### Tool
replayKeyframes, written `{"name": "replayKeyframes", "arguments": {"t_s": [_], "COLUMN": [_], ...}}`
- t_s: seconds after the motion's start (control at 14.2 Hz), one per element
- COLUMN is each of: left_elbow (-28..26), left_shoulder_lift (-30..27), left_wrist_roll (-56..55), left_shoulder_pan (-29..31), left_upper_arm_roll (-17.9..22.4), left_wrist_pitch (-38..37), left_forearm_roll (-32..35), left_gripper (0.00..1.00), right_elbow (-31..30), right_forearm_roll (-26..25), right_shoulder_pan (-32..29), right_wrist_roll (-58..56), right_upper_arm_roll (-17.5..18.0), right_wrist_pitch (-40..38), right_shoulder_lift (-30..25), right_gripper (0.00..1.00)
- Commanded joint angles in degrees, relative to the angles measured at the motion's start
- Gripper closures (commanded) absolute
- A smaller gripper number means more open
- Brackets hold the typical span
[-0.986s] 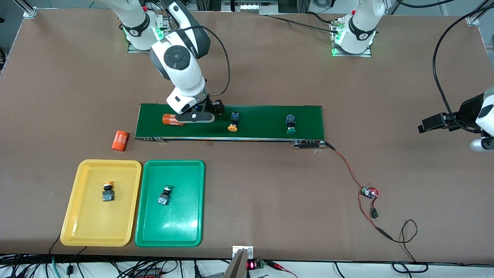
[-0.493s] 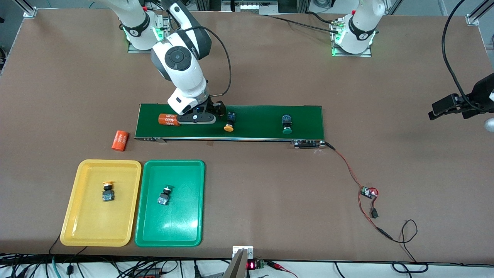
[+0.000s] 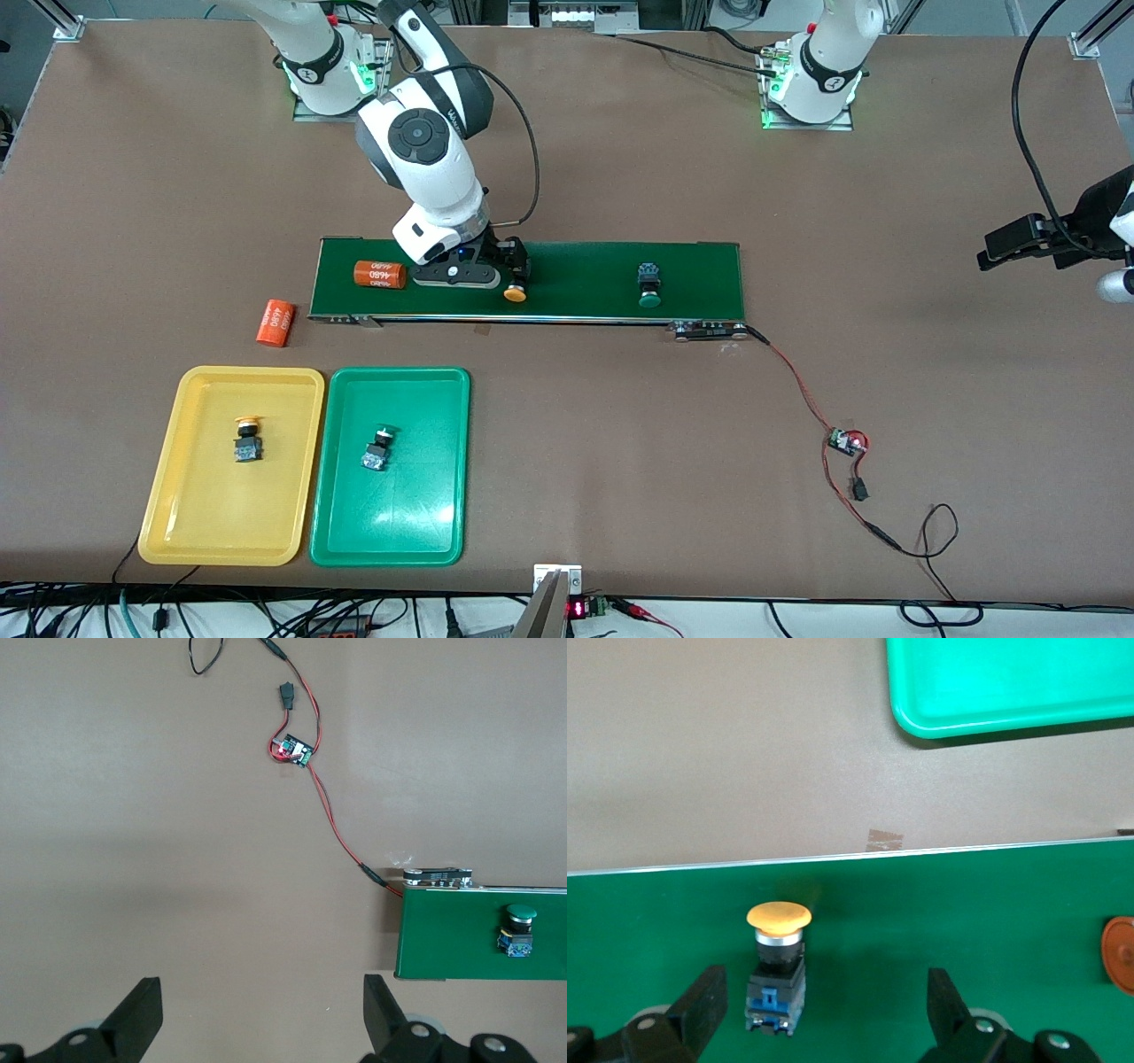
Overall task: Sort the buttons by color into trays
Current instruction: 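Lower the right gripper and grasp the yellow button on the conveyor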
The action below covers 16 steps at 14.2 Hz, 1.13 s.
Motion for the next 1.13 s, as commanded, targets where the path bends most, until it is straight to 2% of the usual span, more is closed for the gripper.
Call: {"name": "replayKeyframes", "arguments": {"t_s": [0.0,0.35,0.77,1.06], "left_elbow": [0.4,-1.8,-4.6,-4.6], "left_shoulder_lift": [-0.4,-2.1,-3.8,-3.8], "left_wrist_roll": [-0.1,0.4,0.8,0.9], "left_shoulder_pan": [0.1,0.3,0.5,0.9], "left_upper_arm_roll": [0.0,-0.2,0.0,0.2], "left_wrist_pitch": [-0.3,2.4,2.2,1.9], "left_forearm_roll": [1.1,1.1,1.0,1.1], "left_gripper": [0.0,0.0,0.0,0.0], "right_elbow": [1.2,1.2,1.2,1.2], "right_forearm_roll": [0.2,0.1,-0.1,-0.6], "right_shoulder_pan": [0.2,1.1,1.9,2.1], "right_wrist_roll": [1.7,1.9,2.2,1.7], "right_upper_arm_roll": [-0.1,-0.1,-0.1,-0.1], "right_wrist_pitch": [-0.5,-0.4,-0.4,-0.4], "right_shoulder_lift": [1.2,3.2,4.9,5.7], "right_gripper": [0.0,0.0,0.0,0.19]}}
